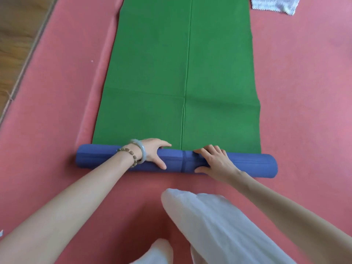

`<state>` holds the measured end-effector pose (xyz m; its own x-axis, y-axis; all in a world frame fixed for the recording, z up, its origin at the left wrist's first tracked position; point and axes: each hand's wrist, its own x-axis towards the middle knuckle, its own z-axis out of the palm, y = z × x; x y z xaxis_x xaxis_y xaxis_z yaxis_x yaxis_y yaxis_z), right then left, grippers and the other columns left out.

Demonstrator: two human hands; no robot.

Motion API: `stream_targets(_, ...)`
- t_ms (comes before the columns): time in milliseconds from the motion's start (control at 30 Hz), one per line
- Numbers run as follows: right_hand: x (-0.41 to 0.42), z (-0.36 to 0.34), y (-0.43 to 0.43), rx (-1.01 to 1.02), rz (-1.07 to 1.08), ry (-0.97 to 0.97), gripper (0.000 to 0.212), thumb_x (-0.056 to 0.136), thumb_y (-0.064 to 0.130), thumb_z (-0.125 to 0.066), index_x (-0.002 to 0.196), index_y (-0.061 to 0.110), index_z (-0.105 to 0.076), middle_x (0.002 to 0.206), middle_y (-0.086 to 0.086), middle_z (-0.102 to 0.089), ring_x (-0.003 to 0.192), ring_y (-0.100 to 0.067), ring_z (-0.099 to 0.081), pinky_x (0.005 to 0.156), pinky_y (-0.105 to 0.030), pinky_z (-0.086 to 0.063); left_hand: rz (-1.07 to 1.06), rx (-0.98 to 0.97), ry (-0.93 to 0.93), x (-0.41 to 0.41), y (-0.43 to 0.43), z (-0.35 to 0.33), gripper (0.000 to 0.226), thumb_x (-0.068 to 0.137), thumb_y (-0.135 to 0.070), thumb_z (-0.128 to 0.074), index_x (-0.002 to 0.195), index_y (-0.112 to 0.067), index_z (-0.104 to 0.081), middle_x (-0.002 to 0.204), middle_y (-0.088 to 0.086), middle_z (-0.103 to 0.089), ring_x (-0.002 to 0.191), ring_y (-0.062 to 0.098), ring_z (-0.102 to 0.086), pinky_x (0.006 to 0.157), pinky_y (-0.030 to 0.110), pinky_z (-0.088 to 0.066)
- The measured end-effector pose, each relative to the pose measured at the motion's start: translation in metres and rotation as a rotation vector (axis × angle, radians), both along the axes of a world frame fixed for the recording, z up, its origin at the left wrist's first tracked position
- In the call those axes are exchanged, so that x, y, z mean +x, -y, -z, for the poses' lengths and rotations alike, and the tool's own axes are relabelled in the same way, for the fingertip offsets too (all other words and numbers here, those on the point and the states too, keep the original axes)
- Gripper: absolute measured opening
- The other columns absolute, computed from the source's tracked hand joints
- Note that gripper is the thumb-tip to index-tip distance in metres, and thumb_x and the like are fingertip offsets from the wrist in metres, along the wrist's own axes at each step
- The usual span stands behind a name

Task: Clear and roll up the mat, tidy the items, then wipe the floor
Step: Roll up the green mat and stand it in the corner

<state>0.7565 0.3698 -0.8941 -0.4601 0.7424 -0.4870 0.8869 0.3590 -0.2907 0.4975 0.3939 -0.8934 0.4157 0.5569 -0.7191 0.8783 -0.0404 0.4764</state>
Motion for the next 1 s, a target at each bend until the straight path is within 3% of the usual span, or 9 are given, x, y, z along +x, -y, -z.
stream_targets(67, 0.001, 0.001, -0.015, -0.041, -0.009, 0.009, 0.062, 0.081, 0.053, -0.060, 0.135, 0.028, -0.041, 0.121, -0.004, -0.048, 0.115, -0.026, -0.042, 0.095, -0.039, -0.036, 0.004, 0.248, -0.056, -0.004, 0.014, -0.003, 0.083, 0.075, -0.050, -0.068, 0.143, -0.021, -0.029, 0.140, 0.002, -0.040, 0.127, 0.022, -0.038, 0.106, 0.036, -0.031)
stream_targets(167, -0.003, 0.006, -0.038, -0.130, 0.007, -0.010, 0.058, 0.084, 0.052, -0.058, 0.134, 0.029, -0.042, 0.119, -0.006, -0.051, 0.116, -0.028, -0.044, 0.096, -0.041, -0.039, 0.092, 0.833, -0.123, -0.001, 0.050, 0.004, 0.070, 0.074, -0.047, -0.067, 0.129, -0.013, -0.042, 0.137, 0.010, -0.045, 0.122, 0.026, -0.043, 0.106, 0.042, -0.031)
stream_targets(233, -0.006, 0.010, -0.054, -0.182, 0.024, 0.011, 0.055, 0.085, 0.051, -0.056, 0.135, 0.031, -0.042, 0.118, -0.007, -0.053, 0.118, -0.028, -0.045, 0.097, -0.041, -0.037, 0.159, 0.957, -0.161, 0.006, 0.068, 0.017, 0.083, 0.060, -0.054, -0.075, 0.124, -0.010, -0.046, 0.131, 0.012, -0.051, 0.119, 0.027, -0.042, 0.104, 0.045, -0.029)
stream_targets(367, -0.011, 0.016, -0.074, -0.089, 0.098, 0.029, 0.048, 0.087, 0.050, -0.054, 0.132, 0.033, -0.048, 0.119, -0.007, -0.053, 0.119, -0.028, -0.041, 0.098, -0.038, -0.027, 0.192, 0.881, -0.341, 0.016, 0.060, 0.040, 0.120, 0.043, -0.063, -0.078, 0.138, -0.005, -0.032, 0.141, 0.011, -0.040, 0.129, 0.028, -0.036, 0.107, 0.051, -0.024)
stream_targets(533, -0.020, 0.012, -0.080, 0.211, 0.206, -0.152, 0.039, 0.090, 0.041, -0.052, 0.123, 0.021, -0.060, 0.110, -0.011, -0.057, 0.107, -0.035, -0.049, 0.090, -0.041, -0.035, 0.184, 0.829, -0.265, 0.011, -0.007, 0.028, 0.098, 0.052, -0.060, -0.079, 0.130, -0.012, -0.045, 0.124, 0.001, -0.058, 0.111, 0.021, -0.056, 0.094, 0.039, -0.043)
stream_targets(633, -0.025, 0.016, -0.061, 0.284, 0.036, -0.159, 0.067, 0.079, 0.062, -0.041, 0.126, 0.016, -0.055, 0.115, -0.012, -0.059, 0.107, -0.033, -0.054, 0.094, -0.047, -0.040, 0.216, 0.530, -0.200, 0.009, -0.043, 0.014, 0.080, 0.071, -0.057, -0.067, 0.135, -0.020, -0.038, 0.132, -0.003, -0.050, 0.117, 0.020, -0.048, 0.096, 0.038, -0.040)
stream_targets(800, -0.022, 0.024, -0.070, 0.423, -0.144, 0.039, 0.106, 0.039, 0.055, -0.081, 0.131, 0.015, -0.044, 0.112, -0.007, -0.060, 0.101, -0.029, -0.059, 0.089, -0.048, -0.046, 0.097, 0.206, -0.136, 0.004, -0.085, 0.006, 0.074, 0.059, -0.062, -0.073, 0.121, -0.029, -0.049, 0.115, -0.003, -0.060, 0.103, 0.022, -0.056, 0.088, 0.039, -0.047)
stream_targets(933, -0.028, 0.025, -0.093, 0.472, -0.125, 0.092, 0.094, 0.033, 0.045, -0.083, 0.118, 0.020, -0.052, 0.087, -0.006, -0.060, 0.074, -0.028, -0.060, 0.063, -0.039, -0.046, 0.158, 0.594, -0.298, 0.005, -0.071, -0.006, 0.099, 0.064, -0.069, -0.064, 0.144, -0.023, -0.028, 0.148, 0.004, -0.029, 0.133, 0.024, -0.029, 0.110, 0.039, -0.019)
stream_targets(1000, -0.030, 0.022, -0.104, 0.420, -0.130, 0.111, 0.088, 0.041, 0.047, -0.081, 0.121, 0.022, -0.052, 0.090, -0.005, -0.058, 0.078, -0.028, -0.059, 0.067, -0.039, -0.044, 0.068, 0.835, -0.275, 0.000, -0.052, -0.006, 0.095, 0.065, -0.064, -0.067, 0.140, -0.014, -0.036, 0.142, 0.010, -0.038, 0.126, 0.028, -0.039, 0.107, 0.042, -0.025)
